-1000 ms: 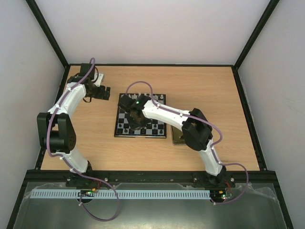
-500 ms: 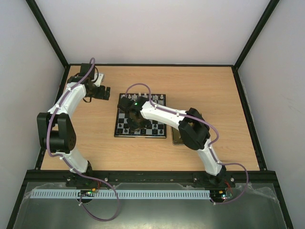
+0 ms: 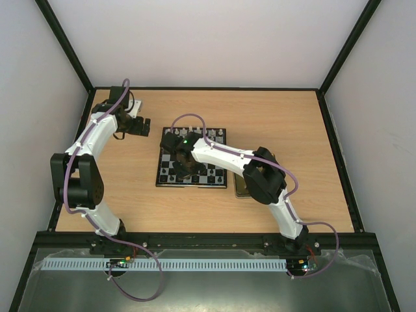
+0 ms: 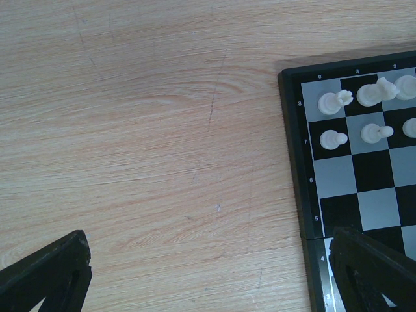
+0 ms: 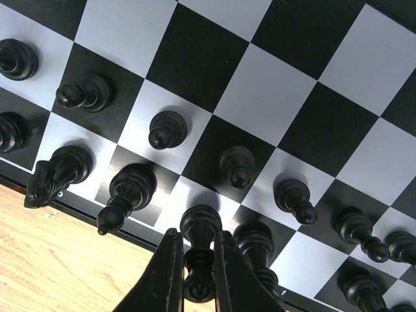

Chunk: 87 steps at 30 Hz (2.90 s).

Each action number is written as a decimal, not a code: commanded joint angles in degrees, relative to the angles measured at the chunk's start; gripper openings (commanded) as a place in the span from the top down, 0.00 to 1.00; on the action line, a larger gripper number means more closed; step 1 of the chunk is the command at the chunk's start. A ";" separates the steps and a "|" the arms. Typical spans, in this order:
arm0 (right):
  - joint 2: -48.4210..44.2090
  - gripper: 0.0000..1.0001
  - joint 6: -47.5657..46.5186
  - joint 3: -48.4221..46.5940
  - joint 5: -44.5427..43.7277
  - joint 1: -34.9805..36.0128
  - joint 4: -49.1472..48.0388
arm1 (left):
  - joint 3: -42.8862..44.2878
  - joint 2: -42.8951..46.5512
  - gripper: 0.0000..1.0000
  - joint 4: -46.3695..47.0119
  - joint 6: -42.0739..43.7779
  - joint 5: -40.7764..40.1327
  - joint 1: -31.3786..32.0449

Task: Set up the chess pieces on the board
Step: Place the chess piece on the chessboard.

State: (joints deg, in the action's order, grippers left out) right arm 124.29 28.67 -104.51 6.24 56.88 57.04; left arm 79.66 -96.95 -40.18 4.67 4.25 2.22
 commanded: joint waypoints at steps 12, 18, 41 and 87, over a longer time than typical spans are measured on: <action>1.30 0.95 -0.41 0.69 0.69 0.42 0.36 | 1.06 -0.08 0.00 -0.45 -0.34 -0.33 -0.25; 1.30 0.94 -0.45 0.98 1.14 0.47 0.32 | 1.03 -0.09 0.00 -0.44 -0.30 -0.21 -0.20; 0.53 0.81 -0.28 -0.39 -0.68 0.24 1.20 | 0.86 -0.24 0.00 -0.42 -0.35 -0.03 -0.20; 0.24 0.79 0.03 -2.21 1.08 -1.05 2.98 | 0.41 0.48 0.00 -0.38 -0.25 0.32 -0.20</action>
State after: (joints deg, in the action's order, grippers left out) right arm 124.99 28.71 -107.28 6.96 56.05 58.43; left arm 79.66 -96.95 -40.18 4.69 4.29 2.22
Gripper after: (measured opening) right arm 0.208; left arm 0.997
